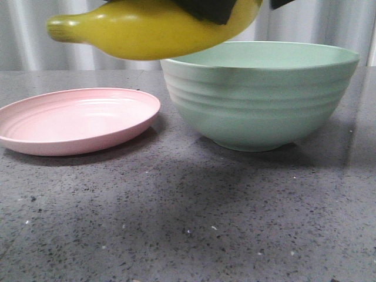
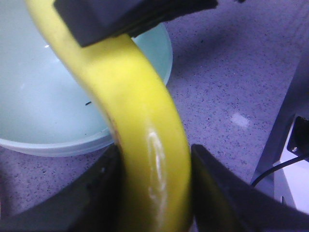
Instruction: Transfer banana from pink plate to green bowl
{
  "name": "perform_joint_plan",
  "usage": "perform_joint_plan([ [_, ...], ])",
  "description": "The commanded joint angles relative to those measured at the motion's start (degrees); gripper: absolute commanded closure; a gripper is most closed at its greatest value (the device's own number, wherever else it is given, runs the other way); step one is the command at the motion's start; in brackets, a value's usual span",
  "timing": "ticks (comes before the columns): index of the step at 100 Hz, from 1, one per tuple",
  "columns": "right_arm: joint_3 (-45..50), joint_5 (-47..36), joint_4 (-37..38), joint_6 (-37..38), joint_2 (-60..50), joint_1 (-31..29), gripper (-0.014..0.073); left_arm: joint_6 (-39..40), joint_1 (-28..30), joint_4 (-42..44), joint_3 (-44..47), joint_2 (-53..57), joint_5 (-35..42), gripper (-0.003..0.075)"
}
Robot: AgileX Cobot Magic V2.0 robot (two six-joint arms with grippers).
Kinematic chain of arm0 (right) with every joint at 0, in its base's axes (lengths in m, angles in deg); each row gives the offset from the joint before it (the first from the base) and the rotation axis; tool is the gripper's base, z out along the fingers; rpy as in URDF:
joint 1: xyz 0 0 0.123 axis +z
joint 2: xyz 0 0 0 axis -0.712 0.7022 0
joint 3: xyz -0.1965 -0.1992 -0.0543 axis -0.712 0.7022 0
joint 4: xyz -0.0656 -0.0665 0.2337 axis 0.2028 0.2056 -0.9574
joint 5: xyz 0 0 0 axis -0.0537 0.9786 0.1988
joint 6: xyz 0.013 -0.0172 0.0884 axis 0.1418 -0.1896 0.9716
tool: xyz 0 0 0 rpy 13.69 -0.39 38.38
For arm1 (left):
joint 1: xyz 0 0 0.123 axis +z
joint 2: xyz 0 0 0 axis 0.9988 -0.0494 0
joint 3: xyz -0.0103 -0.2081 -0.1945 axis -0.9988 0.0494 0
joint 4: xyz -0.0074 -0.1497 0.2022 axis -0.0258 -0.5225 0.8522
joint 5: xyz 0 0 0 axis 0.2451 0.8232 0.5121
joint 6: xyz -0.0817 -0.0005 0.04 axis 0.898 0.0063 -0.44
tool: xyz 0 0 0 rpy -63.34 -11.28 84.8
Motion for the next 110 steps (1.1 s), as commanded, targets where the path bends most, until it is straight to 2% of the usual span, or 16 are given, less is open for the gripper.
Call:
perform_joint_plan([
  [1, -2.8, -3.4, -2.4, -0.8, 1.3, 0.6, 0.0161, 0.1, -0.4, -1.1, -2.0, 1.7, 4.1, 0.0531],
  [20, -3.2, -3.6, -2.5, -0.8, 3.6, 0.6, 0.0162, 0.1, -0.4, -1.1, -2.0, 1.7, 4.1, 0.0531],
  [32, -3.2, -3.3, -2.5, -0.8, 3.6, 0.6, 0.0211, 0.1, -0.4, -1.3, -2.0, 1.7, 4.4, 0.0531],
  [48, -3.2, -3.0, -2.5, -0.8, 3.6, 0.6, 0.0405, 0.1, -0.4, -1.3, -2.0, 1.7, 4.7, 0.0517],
  [61, -3.2, -3.0, -2.5, -0.8, 3.6, 0.6, 0.0569, 0.1, -0.4, -1.3, -2.0, 1.7, 4.7, 0.0453],
  [71, -3.2, -3.0, -2.5, -1.2, 3.6, 0.6, 0.0648, 0.5, -0.4, -1.3, -2.0, 1.7, 5.0, 0.0414],
  [81, -3.2, -3.3, -2.5, -1.2, 3.6, 0.6, 0.0665, 0.5, -0.4, -1.3, -2.0, 1.7, 5.5, 0.0381],
  [110, -6.6, -5.0, 1.5, -1.2, 2.5, -3.2, 0.0665, 0.5, -0.4, -1.3, -2.1, 4.2, 6.3, 0.0382],
])
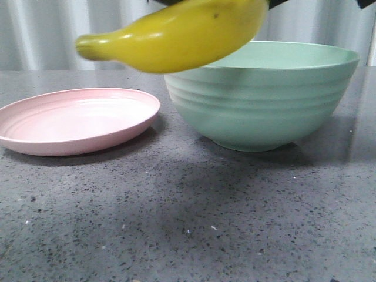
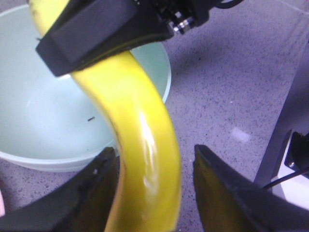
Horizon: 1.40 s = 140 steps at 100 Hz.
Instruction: Transfer banana from pink plate to green bowl
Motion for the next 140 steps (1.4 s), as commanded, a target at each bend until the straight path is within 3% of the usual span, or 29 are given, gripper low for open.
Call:
perform_joint_plan([
  [1, -4.0, -3.2, 0.5, -0.7, -2.4, -2.2, 0.0665, 0.5, -0.4, -1.1, -2.1, 2.6, 4.3, 0.0382],
  [31, -7.1, -14.8, 17.5, -2.6, -1.1, -5.8, 0.0665, 0.5, -0.4, -1.1, -2.1, 4.1, 6.0, 0.0382],
  [58, -7.1, -13.7, 17.7, -2.6, 7.3, -5.0, 0.0661, 0.5, -0.4, -1.1, -2.1, 4.1, 7.1, 0.0384],
  [70, -7.1, -13.1, 17.7, -2.6, 9.6, -4.8, 0.0579, 0.5, -0.4, -1.1, -2.1, 4.1, 7.1, 0.0384],
  [89, -7.1, -14.2, 18.1, -2.6, 10.2, -4.8, 0.0271, 0.5, -0.4, -1.1, -2.1, 4.1, 7.1, 0.0384],
  [96, -7.1, -14.6, 18.1, -2.6, 10.1, -4.8, 0.0195, 0.5, -0.4, -1.1, -2.1, 4.1, 7.1, 0.0384],
  [140, -7.1, -13.2, 25.5, -2.6, 1.7, -4.9, 0.0183, 0.5, -0.4, -1.3, -2.1, 4.1, 7.6, 0.0400],
])
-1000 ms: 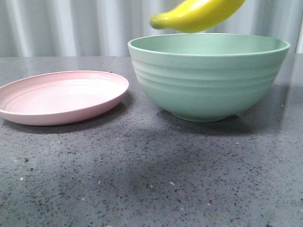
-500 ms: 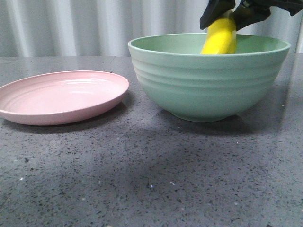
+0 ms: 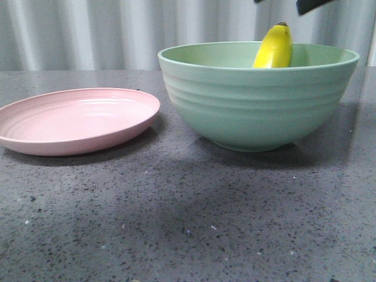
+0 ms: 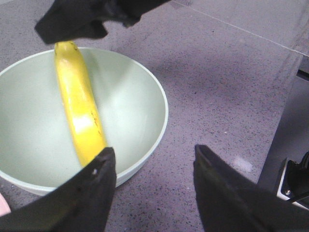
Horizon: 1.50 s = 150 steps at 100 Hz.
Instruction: Transfer banana from pink plate to green bowl
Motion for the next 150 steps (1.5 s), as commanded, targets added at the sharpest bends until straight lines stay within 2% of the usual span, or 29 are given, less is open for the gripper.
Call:
perform_joint_plan([
  [1, -2.0, -1.8, 1.1, -0.7, -5.1, -0.1, 0.0189, 0.5, -0.4, -1.4, -2.0, 1.5, 4.4, 0.0405],
  [9, -2.0, 0.8, 2.2, -0.7, -7.8, -0.1, 0.0266, 0.5, -0.4, -1.5, -2.0, 1.7, 4.6, 0.0500],
  [24, -2.0, 5.0, 3.2, -0.8, -12.3, -0.1, 0.0551, 0.5, -0.4, -1.3, -2.0, 2.7, 5.7, 0.0733],
  [32, -1.9, 5.9, 3.3, -2.1, -14.8, -0.1, 0.0668, 0.3, -0.4, -1.0, -2.0, 3.4, 5.7, 0.0741],
  [49, 0.7, 6.4, 3.3, -3.2, -21.3, -0.1, 0.0663, 0.3, -0.4, -1.0, 0.2, 7.6, 6.8, 0.0741],
  [61, 6.7, 2.6, 3.4, -3.9, -26.4, -0.1, 0.0664, 0.3, -0.4, -0.9, 5.7, 12.2, 13.1, 0.0741],
  [96, 33.9, -20.3, 3.4, -5.8, -44.3, -0.1, 0.0665, 0.0, -0.4, 1.1, 27.1, 28.7, 29.1, 0.0741],
  [113, 44.4, -28.9, 3.4, -5.8, -51.5, -0.1, 0.0665, 0.0, -0.4, 1.1, 35.8, 36.2, 33.1, 0.0741],
  [133, 49.7, -28.6, 3.4, -5.8, -55.7, -0.1, 0.0665, 0.0, -0.4, 1.1, 42.0, 42.8, 33.5, 0.0741],
  [150, 52.3, -28.5, 3.4, -5.8, -55.6, -0.1, 0.0665, 0.0, -0.4, 1.1, 44.4, 44.0, 33.6, 0.0741],
])
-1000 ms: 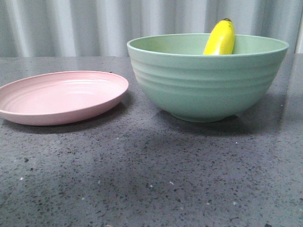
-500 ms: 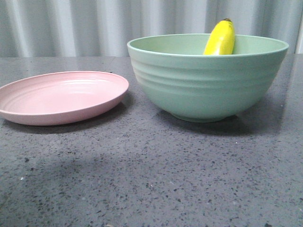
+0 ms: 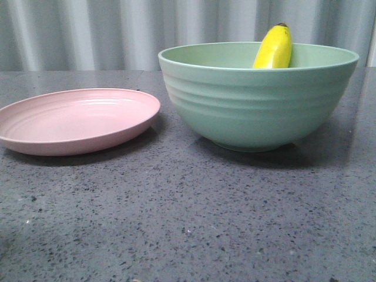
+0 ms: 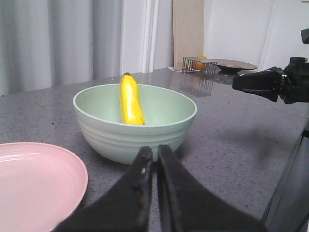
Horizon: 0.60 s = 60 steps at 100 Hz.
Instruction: Transfer banana from pink plate to green bowl
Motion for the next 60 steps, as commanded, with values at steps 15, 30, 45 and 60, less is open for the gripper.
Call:
perform_joint_plan([
  [15, -0.2, -4.8, 0.2, -0.8, 0.3, -0.1, 0.0665, 0.0, -0.3, 0.2, 0.5, 0.0, 5.0, 0.0741],
  [30, -0.2, -4.8, 0.2, -0.8, 0.3, -0.1, 0.0665, 0.0, -0.3, 0.2, 1.0, 0.0, 4.9, 0.0741],
  [45, -0.2, -4.8, 0.2, -0.8, 0.3, -0.1, 0.0665, 0.0, -0.3, 0.2, 1.0, 0.0, 5.5, 0.0741],
  [60, -0.2, -4.8, 0.2, -0.8, 0.3, -0.1, 0.0665, 0.0, 0.7, 1.8, 3.8, 0.0, 12.7, 0.0741],
])
